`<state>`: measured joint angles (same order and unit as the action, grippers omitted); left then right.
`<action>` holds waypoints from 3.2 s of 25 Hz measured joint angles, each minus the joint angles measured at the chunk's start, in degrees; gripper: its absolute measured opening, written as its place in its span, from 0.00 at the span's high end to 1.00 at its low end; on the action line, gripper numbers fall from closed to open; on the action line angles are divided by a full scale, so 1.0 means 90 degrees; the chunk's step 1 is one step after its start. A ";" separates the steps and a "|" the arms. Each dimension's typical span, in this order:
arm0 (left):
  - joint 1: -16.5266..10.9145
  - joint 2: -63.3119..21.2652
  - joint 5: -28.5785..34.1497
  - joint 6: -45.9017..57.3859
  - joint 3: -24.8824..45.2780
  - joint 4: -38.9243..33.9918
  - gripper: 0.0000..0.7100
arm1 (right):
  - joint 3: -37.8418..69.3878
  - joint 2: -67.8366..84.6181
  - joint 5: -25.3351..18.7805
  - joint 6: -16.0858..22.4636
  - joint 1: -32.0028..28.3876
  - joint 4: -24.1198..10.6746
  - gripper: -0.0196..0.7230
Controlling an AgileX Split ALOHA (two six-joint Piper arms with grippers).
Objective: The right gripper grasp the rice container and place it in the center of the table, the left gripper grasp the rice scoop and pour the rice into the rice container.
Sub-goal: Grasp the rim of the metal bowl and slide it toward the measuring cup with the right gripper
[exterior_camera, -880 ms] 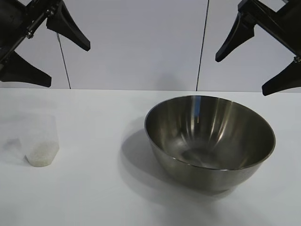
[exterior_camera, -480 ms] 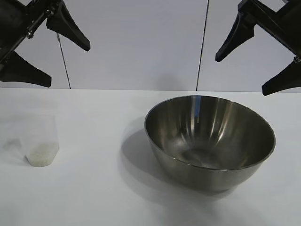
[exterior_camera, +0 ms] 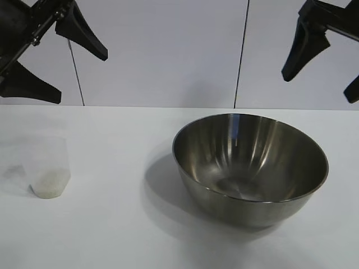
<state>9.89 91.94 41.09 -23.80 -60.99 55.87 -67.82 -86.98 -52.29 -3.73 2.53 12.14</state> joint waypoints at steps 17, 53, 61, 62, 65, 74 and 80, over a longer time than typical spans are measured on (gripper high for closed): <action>0.0000 0.0000 -0.0030 0.0000 0.0000 -0.0014 0.02 | -0.0003 -0.0989 0.0227 -0.0286 0.0000 -0.0040 0.04; 0.0000 0.0000 -0.0042 -0.0005 0.0000 -0.0019 0.02 | -0.0015 -0.2423 0.0913 -0.0133 0.0795 -0.0306 0.53; 0.0000 0.0000 -0.0042 -0.0005 0.0000 -0.0019 0.02 | -0.0015 -0.2422 0.0913 -0.0092 0.0795 -0.0306 0.89; 0.0000 0.0000 -0.0042 -0.0005 0.0000 -0.0019 0.02 | -0.0015 -0.2422 0.0913 -0.0092 0.0795 -0.0306 0.92; 0.0000 0.0000 -0.0042 -0.0005 0.0000 -0.0019 0.02 | -0.0015 -0.2422 0.0911 -0.0233 0.0795 -0.0181 0.96; 0.0000 0.0000 -0.0042 -0.0005 0.0000 -0.0019 0.02 | -0.0015 -0.2415 0.0931 -0.1141 0.0816 0.0914 0.96; 0.0000 0.0000 -0.0042 -0.0005 0.0000 -0.0019 0.02 | -0.0015 -0.2415 0.0875 -0.1268 0.0641 0.1073 0.96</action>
<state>9.89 91.94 40.71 -23.85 -60.99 55.70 -67.96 -108.72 -44.41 -15.15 8.30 21.80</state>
